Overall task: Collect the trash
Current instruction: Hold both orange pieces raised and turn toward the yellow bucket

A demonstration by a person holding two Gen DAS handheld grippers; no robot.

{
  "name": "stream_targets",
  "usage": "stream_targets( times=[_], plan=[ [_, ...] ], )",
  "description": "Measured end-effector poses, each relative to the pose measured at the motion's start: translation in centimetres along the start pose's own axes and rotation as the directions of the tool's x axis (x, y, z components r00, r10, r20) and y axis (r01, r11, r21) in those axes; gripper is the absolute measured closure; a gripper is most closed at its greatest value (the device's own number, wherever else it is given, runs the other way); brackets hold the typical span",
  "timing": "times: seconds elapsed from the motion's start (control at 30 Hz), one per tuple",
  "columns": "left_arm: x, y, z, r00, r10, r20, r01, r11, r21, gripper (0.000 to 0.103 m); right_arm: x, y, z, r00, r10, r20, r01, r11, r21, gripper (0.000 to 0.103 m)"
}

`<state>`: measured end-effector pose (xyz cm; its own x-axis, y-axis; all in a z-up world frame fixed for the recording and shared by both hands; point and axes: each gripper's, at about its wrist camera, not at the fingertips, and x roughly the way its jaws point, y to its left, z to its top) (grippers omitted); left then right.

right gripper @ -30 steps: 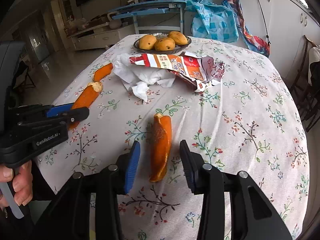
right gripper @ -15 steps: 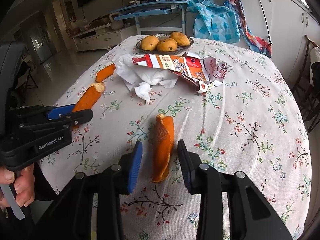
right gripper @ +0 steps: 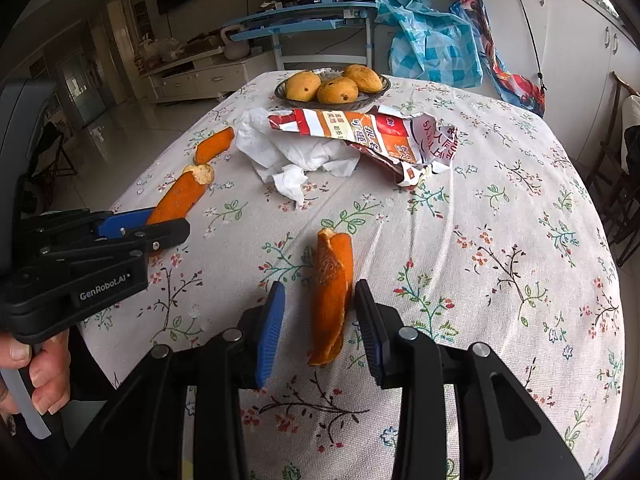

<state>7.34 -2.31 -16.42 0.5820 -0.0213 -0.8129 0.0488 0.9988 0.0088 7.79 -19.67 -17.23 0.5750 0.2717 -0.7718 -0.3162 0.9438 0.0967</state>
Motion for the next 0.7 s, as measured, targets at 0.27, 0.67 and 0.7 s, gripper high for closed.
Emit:
stream_targets(
  times=[0.27, 0.67, 0.7],
  plan=[
    [0.03, -0.03, 0.01, 1.000, 0.001, 0.000, -0.001, 1.000, 0.001, 0.070, -0.02, 0.23, 0.03, 1.000, 0.006, 0.002, -0.006, 1.000, -0.002, 0.062],
    [0.03, -0.08, 0.03, 1.000, 0.001, 0.000, -0.001, 1.000, 0.001, 0.070, -0.04, 0.32, 0.02, 1.000, 0.011, 0.002, -0.011, 1.000, -0.005, 0.067],
    [0.02, -0.09, 0.03, 1.000, 0.002, -0.001, -0.002, 1.000, 0.002, 0.070, -0.03, 0.32, 0.02, 1.000, 0.011, 0.002, -0.011, 1.000, -0.004, 0.068]
  ],
)
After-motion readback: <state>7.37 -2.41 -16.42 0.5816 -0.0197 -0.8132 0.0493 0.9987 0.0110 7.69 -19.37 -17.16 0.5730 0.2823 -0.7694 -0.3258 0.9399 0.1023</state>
